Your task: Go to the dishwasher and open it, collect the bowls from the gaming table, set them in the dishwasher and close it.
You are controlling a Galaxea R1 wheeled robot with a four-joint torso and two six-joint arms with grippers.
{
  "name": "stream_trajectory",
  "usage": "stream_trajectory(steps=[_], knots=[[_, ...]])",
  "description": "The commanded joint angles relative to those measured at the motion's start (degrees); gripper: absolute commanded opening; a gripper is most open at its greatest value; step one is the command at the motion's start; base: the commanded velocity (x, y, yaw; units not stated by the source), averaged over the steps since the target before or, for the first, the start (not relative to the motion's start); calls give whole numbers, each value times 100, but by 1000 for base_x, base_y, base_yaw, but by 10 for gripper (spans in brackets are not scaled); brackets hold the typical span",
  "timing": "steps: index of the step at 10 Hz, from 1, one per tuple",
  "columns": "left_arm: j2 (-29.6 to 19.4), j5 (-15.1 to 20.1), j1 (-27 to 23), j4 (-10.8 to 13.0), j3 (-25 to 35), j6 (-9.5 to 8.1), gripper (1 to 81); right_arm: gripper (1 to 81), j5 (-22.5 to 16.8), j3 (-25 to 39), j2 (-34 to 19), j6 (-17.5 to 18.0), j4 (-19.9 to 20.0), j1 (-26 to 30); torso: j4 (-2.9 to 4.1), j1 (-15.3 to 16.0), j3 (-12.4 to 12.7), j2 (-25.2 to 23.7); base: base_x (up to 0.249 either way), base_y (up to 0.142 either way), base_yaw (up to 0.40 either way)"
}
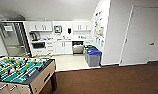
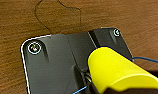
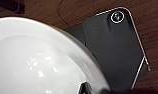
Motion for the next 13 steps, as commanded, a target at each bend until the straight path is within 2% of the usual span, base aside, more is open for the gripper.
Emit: stream_trajectory(steps=[1,13], knots=[[-63,158,-304,-18,3,6,10,10,-98,10,-21,-23,-110,289,0,0,0,0,150,0,0],[-37,167,-304,-18,3,6,10,10,-89,-7,-3,-23,-136,289,0,0,0,0,150,0,0]])
